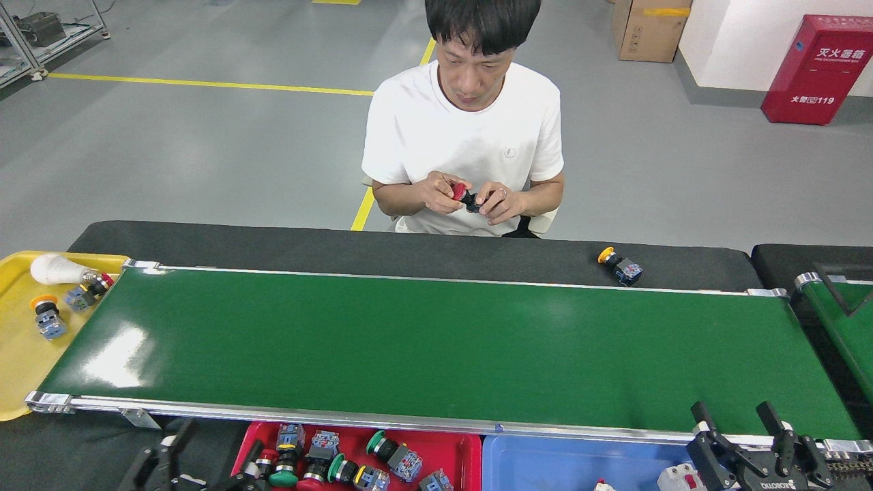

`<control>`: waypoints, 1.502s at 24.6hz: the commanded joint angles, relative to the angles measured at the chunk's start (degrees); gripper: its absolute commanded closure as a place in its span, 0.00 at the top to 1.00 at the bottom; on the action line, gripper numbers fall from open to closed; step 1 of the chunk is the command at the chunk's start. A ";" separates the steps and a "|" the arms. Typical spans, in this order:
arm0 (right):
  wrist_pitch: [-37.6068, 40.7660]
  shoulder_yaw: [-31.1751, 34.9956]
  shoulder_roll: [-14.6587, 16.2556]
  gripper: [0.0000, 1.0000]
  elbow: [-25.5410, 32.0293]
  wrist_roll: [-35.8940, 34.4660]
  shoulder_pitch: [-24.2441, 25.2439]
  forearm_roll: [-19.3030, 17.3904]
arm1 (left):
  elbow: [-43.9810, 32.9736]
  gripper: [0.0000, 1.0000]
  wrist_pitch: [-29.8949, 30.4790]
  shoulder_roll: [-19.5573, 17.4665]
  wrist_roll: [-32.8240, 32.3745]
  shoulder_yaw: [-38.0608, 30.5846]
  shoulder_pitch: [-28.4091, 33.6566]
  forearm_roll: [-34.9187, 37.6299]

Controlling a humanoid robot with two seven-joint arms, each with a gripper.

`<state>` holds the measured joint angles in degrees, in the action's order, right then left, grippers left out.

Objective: Pick switch part from conveyor to tray

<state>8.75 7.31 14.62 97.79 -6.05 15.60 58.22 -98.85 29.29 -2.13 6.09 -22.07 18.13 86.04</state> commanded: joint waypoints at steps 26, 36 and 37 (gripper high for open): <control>4.08 6.49 -0.30 1.00 3.64 5.44 0.48 0.05 | 0.23 1.00 -12.50 2.75 -1.00 5.37 -1.17 -3.69; 3.46 6.67 -3.28 1.00 3.64 5.70 1.98 0.05 | -1.87 1.00 -8.54 6.00 -1.00 6.16 -1.17 0.18; 3.46 6.67 -3.20 1.00 3.64 5.79 1.98 0.05 | -2.14 1.00 -8.54 6.17 -1.00 6.16 -1.17 0.18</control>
<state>12.42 13.52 11.30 100.62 -0.31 17.86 58.31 -99.97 20.07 3.84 4.76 -15.77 17.06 86.10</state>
